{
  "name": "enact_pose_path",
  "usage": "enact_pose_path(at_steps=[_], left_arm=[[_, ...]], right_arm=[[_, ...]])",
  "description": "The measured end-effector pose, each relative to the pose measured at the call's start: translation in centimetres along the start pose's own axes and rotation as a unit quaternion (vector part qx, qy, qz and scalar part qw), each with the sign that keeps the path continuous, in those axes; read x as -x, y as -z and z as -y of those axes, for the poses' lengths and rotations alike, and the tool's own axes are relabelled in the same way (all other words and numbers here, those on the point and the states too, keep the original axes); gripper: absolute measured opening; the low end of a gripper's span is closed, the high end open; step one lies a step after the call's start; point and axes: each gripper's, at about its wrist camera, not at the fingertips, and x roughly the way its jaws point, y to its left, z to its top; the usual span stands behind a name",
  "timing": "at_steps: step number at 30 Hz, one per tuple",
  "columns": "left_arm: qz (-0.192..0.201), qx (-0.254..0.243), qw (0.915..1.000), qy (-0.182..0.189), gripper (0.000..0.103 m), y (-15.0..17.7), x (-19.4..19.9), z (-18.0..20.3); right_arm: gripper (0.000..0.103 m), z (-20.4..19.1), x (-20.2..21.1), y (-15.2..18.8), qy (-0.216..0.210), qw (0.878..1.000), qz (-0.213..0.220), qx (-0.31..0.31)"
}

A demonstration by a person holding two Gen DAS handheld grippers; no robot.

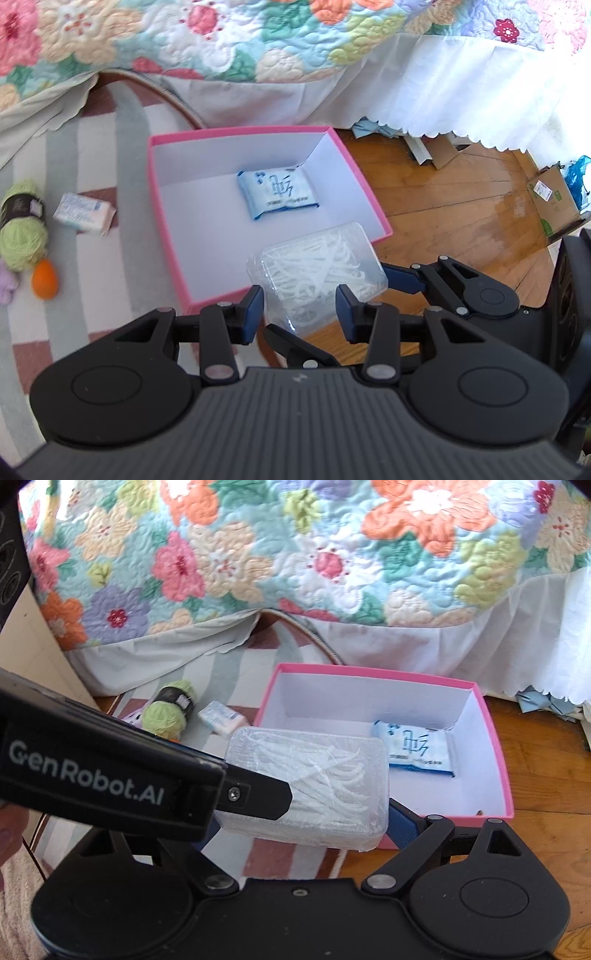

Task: Organize objects

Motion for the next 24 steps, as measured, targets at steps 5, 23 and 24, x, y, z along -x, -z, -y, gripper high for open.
enact_pose_path(at_steps=[5,23,24], left_arm=[[-0.010,0.010,0.9999,0.010,0.040,-1.5,-2.2,0.2],[-0.053,0.106,0.9917,0.048,0.040,-5.6,-15.3,-4.0],[-0.056,0.113,0.9908,0.050,0.040,-5.7,-16.0,-4.3]], right_arm=[[0.094,2.3,-1.0,-0.6,0.003,1.000,-0.008,-0.009],[0.094,9.0,-11.7,-2.8,0.028,0.993,-0.112,-0.031],[0.094,9.0,-12.3,-2.8,0.033,0.992,-0.118,-0.029]])
